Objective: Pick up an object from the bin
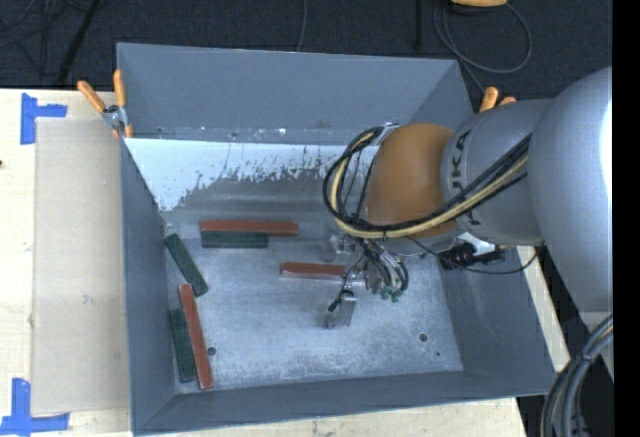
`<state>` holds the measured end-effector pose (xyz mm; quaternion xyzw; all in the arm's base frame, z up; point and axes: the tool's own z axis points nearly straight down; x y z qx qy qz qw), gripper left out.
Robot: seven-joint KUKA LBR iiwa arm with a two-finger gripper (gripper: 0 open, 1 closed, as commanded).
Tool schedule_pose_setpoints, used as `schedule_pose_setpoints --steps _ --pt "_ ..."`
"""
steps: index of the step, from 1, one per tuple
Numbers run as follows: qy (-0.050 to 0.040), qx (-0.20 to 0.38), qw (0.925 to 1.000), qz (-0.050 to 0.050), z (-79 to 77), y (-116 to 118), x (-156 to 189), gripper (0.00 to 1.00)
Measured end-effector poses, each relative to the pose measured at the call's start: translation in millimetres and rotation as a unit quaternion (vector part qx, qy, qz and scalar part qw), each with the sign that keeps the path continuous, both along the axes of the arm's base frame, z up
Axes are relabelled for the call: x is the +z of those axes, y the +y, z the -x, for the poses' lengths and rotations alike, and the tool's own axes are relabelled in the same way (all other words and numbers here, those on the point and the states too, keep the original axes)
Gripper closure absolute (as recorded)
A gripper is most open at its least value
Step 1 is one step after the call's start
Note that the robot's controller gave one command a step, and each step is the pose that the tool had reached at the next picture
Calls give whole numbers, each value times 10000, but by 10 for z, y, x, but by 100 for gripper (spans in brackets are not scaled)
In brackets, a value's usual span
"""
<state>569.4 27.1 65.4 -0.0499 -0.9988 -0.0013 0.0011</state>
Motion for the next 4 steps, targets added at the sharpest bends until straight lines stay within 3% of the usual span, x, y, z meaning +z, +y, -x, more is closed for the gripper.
schedule_pose_setpoints --steps 1,2,3,4 --pt "-10 -3 10000 12 -3 -27 42 100" --pt "-9 1344 9909 -1 106 674 42 100" --pt "-32 3889 9213 10 -416 639 53 100" --pt "-24 3867 9222 1 -410 638 50 100"
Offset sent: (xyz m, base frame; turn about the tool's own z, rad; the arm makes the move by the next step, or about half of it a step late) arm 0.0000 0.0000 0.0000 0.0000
